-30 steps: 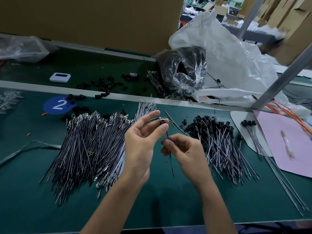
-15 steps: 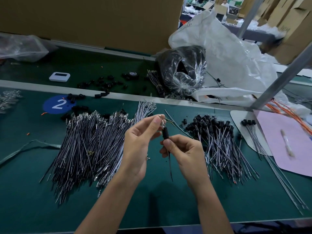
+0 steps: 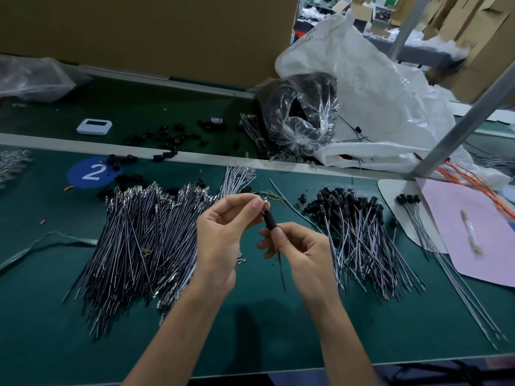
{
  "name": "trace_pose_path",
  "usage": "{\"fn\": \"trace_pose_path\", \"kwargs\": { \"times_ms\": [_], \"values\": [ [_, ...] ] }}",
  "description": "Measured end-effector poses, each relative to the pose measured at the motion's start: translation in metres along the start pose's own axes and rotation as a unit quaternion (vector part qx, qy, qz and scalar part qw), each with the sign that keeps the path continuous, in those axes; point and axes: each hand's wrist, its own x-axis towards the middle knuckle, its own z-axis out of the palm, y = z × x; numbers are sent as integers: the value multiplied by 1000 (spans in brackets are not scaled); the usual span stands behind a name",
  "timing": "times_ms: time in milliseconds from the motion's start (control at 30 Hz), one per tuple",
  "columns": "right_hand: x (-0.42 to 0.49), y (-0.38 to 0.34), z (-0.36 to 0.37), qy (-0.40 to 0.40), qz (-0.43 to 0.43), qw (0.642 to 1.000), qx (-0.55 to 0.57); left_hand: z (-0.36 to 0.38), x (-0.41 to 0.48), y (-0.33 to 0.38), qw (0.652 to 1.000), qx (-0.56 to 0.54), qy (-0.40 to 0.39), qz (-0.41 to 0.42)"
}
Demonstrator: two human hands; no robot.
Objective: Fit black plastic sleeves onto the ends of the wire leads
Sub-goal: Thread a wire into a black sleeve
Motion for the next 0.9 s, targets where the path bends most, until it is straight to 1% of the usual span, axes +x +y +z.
{"fn": "trace_pose_path", "kwargs": {
  "times_ms": [233,500,633,900],
  "values": [
    [-1,1,-1,28,-18,999,-14,-4,1,0,1000,0,-19,-15],
    [0,-3,-1,25,-33,999,-27,-4,-1,2,999,1,-41,2],
    [0,-4,0,32,-38,999,-15,-6,-2,2,999,-7,-39,16],
    [2,-4,3,47,-30,998,9,-4,-2,2,999,9,-26,41]
  ]
}}
